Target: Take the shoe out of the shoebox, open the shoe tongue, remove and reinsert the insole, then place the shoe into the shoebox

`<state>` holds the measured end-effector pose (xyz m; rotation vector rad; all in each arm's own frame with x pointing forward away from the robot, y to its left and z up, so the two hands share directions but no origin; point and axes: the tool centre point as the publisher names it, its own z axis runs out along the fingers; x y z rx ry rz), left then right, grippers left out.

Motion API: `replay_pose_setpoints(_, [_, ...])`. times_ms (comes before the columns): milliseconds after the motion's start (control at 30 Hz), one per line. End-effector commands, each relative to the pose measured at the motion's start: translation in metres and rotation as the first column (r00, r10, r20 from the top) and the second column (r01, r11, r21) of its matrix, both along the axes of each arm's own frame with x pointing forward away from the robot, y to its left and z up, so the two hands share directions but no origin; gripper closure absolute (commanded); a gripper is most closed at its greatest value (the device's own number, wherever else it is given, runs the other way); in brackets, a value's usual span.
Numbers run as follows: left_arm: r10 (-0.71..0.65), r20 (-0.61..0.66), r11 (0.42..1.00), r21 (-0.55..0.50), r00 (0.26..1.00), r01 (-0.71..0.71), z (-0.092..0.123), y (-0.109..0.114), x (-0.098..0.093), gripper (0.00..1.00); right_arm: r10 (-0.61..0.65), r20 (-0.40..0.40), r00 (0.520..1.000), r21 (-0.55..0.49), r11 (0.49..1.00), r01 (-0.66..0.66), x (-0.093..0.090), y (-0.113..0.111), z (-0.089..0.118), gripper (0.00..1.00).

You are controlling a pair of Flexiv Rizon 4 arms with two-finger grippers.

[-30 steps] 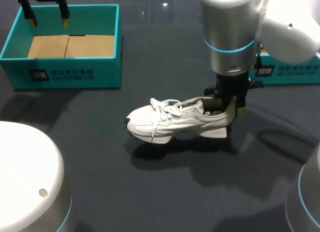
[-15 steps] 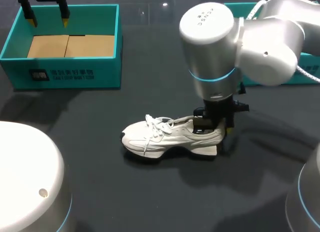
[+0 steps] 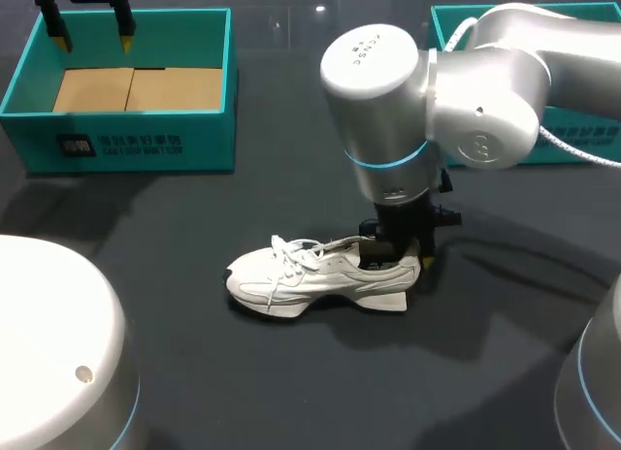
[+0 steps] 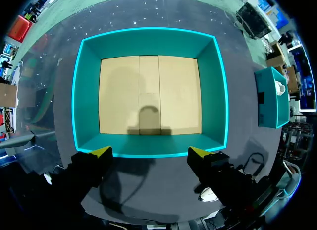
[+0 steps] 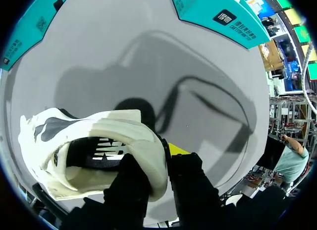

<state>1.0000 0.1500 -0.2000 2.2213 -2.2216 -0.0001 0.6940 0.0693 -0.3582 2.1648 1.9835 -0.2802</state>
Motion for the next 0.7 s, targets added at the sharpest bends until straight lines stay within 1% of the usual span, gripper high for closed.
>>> replay_pose_setpoints(33, [0.0, 0.0, 1.0, 0.0, 1.0, 0.0, 0.0, 0.0, 0.0, 0.0, 0.004, -0.018, 1.0, -0.027, 1.0, -0.004, 0.001, 0.007, -0.007, 1.0])
replay_pose_setpoints(400, [0.0, 0.0, 1.0, 0.0, 1.0, 0.0, 0.0, 0.0, 0.0, 0.0, 0.019, -0.04, 0.999, -0.011, 1.0, -0.019, 0.0, 0.015, -0.017, 1.0])
replay_pose_setpoints(433, [0.0, 0.0, 1.0, 0.0, 1.0, 0.0, 0.0, 0.0, 0.0, 0.0, 0.02, -0.04, 0.999, -0.008, 1.0, -0.02, 0.0, 0.014, -0.018, 0.91])
replay_pose_setpoints(533, [0.0, 0.0, 1.0, 0.0, 1.0, 0.0, 0.0, 0.0, 0.0, 0.0, 0.023, -0.037, 0.999, -0.001, 1.0, -0.023, 0.0, 0.016, -0.015, 0.55])
replay_pose_setpoints(567, [0.0, 0.0, 1.0, 0.0, 1.0, 0.0, 0.0, 0.0, 0.0, 0.0, 0.024, -0.036, 0.999, -0.001, 1.0, -0.024, 0.0, 0.016, -0.014, 0.37])
replay_pose_setpoints(667, [0.0, 0.0, 1.0, 0.0, 1.0, 0.0, 0.0, 0.0, 0.0, 0.0, 0.032, -0.031, 0.999, 0.014, 0.999, -0.032, 0.0, 0.014, -0.011, 0.07])
replay_pose_setpoints(700, [0.0, 0.0, 1.0, 0.0, 1.0, 0.0, 0.0, 0.0, 0.0, 0.0, 0.032, -0.03, 0.999, 0.014, 0.999, -0.031, 0.0, 0.015, -0.009, 0.0])
